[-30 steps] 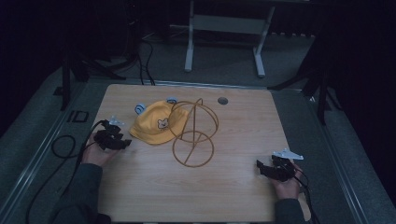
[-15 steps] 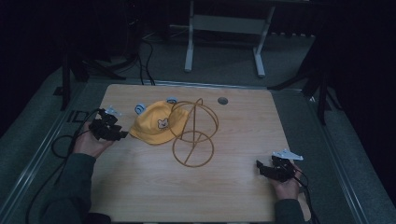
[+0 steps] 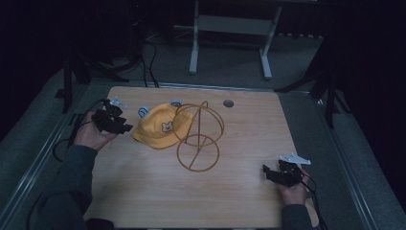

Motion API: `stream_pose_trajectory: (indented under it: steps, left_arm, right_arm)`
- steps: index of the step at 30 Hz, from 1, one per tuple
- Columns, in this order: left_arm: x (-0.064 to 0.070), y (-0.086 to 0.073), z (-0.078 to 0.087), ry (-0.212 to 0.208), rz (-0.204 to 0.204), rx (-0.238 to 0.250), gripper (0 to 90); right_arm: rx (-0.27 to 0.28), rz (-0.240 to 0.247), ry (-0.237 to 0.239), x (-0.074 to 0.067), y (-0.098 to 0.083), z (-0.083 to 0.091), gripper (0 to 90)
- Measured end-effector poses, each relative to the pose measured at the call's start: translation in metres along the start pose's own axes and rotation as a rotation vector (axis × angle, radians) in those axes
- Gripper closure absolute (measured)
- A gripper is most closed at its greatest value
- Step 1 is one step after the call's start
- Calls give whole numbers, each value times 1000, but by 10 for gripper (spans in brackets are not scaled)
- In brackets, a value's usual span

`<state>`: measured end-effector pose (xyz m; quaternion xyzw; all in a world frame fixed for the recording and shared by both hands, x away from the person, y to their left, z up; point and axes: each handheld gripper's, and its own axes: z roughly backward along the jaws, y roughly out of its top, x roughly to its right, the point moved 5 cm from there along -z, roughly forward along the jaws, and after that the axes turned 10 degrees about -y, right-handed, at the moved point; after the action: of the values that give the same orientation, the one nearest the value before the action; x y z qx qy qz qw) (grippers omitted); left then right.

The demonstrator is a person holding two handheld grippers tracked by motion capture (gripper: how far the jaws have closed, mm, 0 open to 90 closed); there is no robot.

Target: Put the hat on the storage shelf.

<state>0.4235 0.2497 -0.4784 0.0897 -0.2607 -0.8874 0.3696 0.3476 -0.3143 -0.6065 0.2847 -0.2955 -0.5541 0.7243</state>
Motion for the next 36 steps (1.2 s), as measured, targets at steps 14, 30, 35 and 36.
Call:
stream_pose_trajectory:
  steps: [14, 30, 35, 36]
  left_arm:
    - [0, 26, 4, -22, -29, -24, 617]
    - [0, 53, 12, -51, -65, -60, 624]
    - [3, 66, 12, -58, -87, -68, 630]
    - [3, 66, 12, -58, -87, -68, 630]
  right_arm:
    - [0, 1, 0, 0, 0, 0, 263]
    - [0, 1, 1, 0, 0, 0, 261]
    - [0, 1, 1, 0, 0, 0, 259]
    - [0, 1, 1, 0, 0, 0, 259]
